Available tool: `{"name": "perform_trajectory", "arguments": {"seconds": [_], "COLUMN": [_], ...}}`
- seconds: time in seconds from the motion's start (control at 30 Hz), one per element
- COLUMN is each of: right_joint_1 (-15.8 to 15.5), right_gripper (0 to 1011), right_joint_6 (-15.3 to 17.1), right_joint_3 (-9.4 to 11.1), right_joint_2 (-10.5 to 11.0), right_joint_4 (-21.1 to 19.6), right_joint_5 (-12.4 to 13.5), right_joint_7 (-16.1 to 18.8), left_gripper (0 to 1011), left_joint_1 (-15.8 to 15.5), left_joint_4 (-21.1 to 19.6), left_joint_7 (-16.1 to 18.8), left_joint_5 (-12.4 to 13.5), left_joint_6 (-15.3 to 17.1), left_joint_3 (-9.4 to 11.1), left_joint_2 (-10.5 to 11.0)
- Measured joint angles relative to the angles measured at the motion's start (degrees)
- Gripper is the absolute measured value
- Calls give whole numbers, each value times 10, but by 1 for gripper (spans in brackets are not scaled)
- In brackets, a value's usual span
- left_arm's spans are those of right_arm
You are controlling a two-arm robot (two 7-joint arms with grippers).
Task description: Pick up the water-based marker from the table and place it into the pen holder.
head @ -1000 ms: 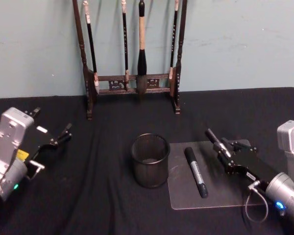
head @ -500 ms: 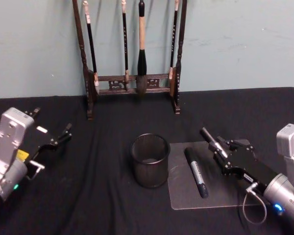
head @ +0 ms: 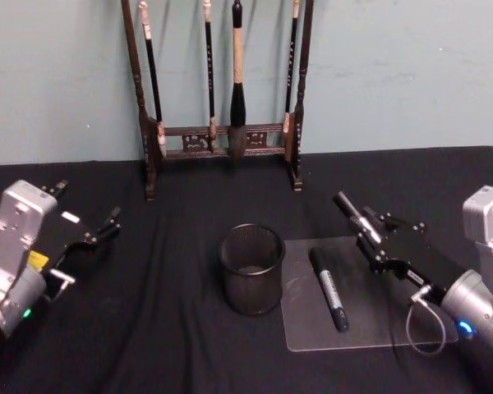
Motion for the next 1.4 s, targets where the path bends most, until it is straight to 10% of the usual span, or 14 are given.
{"name": "perform_trajectory", "arguments": {"seconds": [1.4], "right_joint_1": [144], "right_gripper": [222], "right_joint_6": [-60], "right_joint_3": [-95], "right_joint_2": [-96], "right_joint_4": [121], "right_joint_5": [-56], "right_joint_7": [25], "left_gripper": [1009], "left_joint_1": [0], "left_joint_4": [0], "left_joint_7": [0], "left_joint_5": [0], "left_joint_6": [0], "left_joint_3": [0], "left_joint_2": [0]}}
